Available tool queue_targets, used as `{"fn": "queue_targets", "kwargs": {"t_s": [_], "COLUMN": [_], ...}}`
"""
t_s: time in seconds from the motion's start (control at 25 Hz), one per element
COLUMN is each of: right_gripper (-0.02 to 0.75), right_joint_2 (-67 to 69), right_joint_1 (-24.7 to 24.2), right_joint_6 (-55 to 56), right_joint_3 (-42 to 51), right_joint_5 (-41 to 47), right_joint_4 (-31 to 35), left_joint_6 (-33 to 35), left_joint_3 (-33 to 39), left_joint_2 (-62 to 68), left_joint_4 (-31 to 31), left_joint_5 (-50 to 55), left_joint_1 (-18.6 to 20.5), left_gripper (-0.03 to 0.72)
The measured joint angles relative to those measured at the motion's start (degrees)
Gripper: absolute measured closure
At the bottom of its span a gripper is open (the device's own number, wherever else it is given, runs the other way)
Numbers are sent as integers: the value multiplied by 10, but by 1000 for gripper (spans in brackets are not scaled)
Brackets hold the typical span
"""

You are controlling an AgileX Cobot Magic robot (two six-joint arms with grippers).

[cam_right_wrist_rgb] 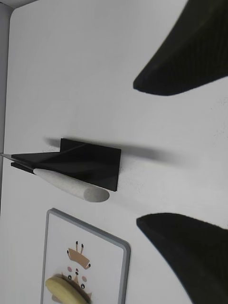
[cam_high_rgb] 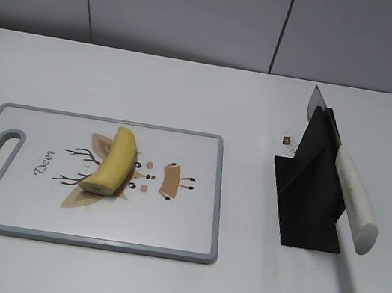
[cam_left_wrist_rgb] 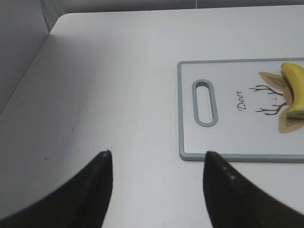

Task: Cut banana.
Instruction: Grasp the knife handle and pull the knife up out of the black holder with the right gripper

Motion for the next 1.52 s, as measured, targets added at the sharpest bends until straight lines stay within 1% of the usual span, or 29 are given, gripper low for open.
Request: {"fn": "queue_targets", "kwargs": {"t_s": [0.8, 1.0, 1.24, 1.52], "right_gripper": [155, 155, 156, 156], "right_joint_2": [5, 84, 219, 331], "right_joint_1": [0, 0, 0, 1], "right_joint_6": [3, 8, 9, 46], "right_joint_3": [-1, -35, -114, -179], "right_joint_5": [3, 36, 90, 96], "right_joint_4": [0, 0, -4, -12], "left_joint_6": [0, 0, 0, 0], "left_joint_3": [0, 0, 0, 0], "left_joint_2": [0, 0, 0, 0], "left_joint_4": [0, 0, 0, 0], "left_joint_5": [0, 0, 0, 0], "left_joint_1": [0, 0, 0, 0], "left_gripper": [100, 100, 100, 100]}}
